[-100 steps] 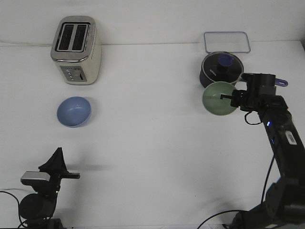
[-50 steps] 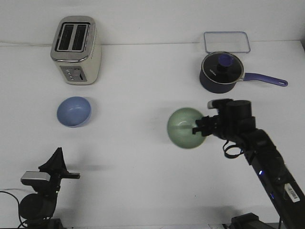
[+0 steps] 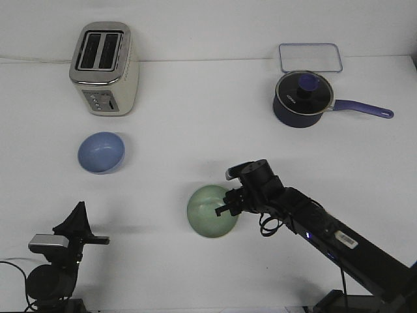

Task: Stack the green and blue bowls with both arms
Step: 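Carry the green bowl toward the table center and set it down, then open the right gripper and withdraw it from the green bowl, then reach the left gripper to the light blue bowl and grasp its rim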

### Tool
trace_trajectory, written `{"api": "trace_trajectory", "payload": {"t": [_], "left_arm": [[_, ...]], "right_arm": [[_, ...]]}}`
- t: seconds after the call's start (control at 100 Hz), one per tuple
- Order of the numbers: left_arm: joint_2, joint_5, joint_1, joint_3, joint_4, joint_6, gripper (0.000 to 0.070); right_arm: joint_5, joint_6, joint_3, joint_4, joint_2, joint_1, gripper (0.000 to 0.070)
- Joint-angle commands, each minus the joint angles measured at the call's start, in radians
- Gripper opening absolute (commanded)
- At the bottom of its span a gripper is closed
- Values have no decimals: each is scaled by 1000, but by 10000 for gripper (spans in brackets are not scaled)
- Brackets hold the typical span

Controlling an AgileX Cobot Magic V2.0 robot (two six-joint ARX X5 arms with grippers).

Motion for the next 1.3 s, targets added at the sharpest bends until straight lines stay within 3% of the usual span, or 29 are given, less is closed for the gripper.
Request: {"api": "trace_trajectory", "payload": {"t": [0.0, 0.15, 0.24, 0.3, 0.39, 0.62, 0.81, 0.99, 1.13, 1.29], "left_arm": [[-1, -3, 2, -19, 10, 15, 15], [-1, -3, 2, -19, 9, 15, 15], [-1, -3, 2, -19, 10, 15, 15], [-1, -3, 2, -19, 11, 11, 15], [-1, -3, 2, -17, 11, -49, 12], [0, -3, 2, 18, 8, -299, 11], [51, -17, 2, 133, -94, -375, 15], [303, -48, 3, 329, -198, -367, 14], [607, -60, 8, 517, -245, -282, 13], [942, -63, 51, 738, -313, -253, 22]], "right_arm": [[13, 10, 8, 11, 43, 9, 2], [22, -1, 8, 22, 94, 17, 24], [21, -8, 8, 29, 97, 19, 194], [19, -11, 8, 34, 96, 19, 249], [14, -28, 14, 28, 76, 8, 256], [19, -99, 45, 31, -102, -69, 261], [31, -178, 45, 54, -290, -177, 261], [88, -190, -63, 167, -454, -216, 261], [131, -176, -253, 294, -600, -216, 261], [156, -140, -390, 279, -712, -216, 261]]}}
